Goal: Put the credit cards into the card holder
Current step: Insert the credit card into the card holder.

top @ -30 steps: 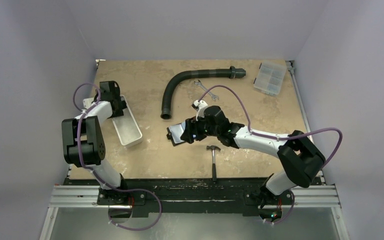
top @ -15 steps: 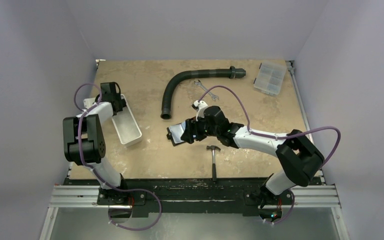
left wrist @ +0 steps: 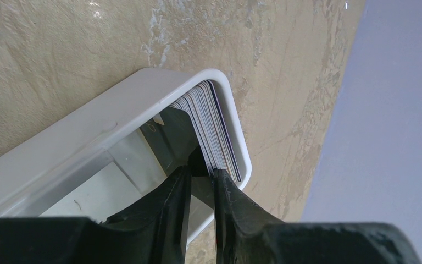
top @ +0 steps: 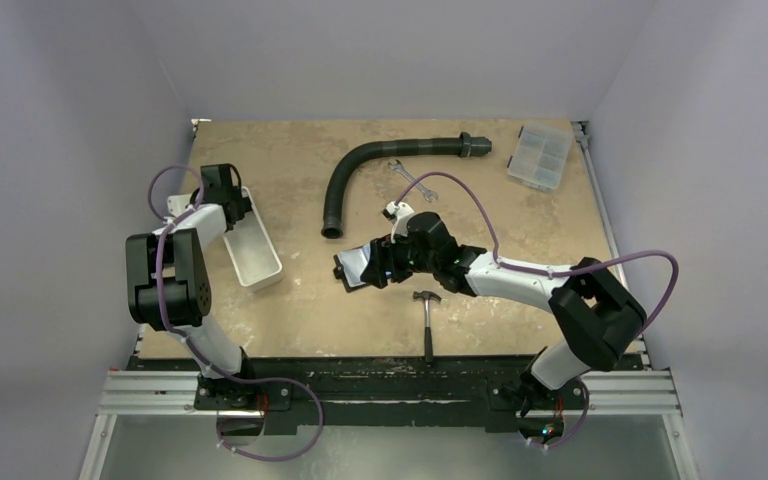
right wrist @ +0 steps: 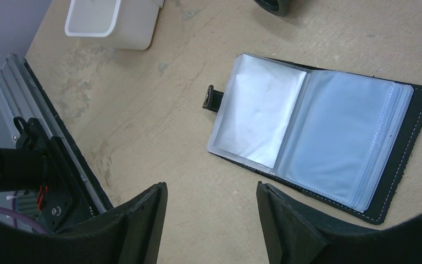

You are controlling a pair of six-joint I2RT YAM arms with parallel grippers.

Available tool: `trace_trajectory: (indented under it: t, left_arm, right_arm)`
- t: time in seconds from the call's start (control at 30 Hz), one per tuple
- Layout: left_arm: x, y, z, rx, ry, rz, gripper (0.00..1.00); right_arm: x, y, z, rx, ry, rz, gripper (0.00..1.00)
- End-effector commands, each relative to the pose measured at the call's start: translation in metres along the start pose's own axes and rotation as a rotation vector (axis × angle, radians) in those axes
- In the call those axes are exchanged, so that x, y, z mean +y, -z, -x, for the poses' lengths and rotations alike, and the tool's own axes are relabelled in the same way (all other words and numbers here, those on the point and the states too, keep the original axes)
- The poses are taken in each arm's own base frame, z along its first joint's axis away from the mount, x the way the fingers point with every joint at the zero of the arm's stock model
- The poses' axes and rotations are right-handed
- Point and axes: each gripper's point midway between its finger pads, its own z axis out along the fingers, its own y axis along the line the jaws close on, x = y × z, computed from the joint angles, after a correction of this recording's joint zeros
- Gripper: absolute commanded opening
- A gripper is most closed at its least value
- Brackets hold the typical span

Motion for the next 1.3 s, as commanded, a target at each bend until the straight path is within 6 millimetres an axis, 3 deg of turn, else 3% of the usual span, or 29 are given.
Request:
trace_trajectory:
  t: [0.0, 0.47, 1.27]
  left_arm:
    - [-0.029, 0.006, 0.017, -0.053, 0.010, -0.078, 0.23]
    - [-0.047, 0.014, 0.023, -0.057, 0.007, -0.109, 0.13]
    - [-0.073, 0.034, 0.026, 0.007, 0.043, -0.146, 0.08]
  right_arm:
    - [0.004, -0.001, 0.007, -0.026, 0.014, 0.031, 0.68]
    - [0.006, -0.002, 0.007, -0.024, 0.011, 0.040, 0.68]
    - [0.007, -0.003, 0.004, -0.014, 0.009, 0.051, 0.68]
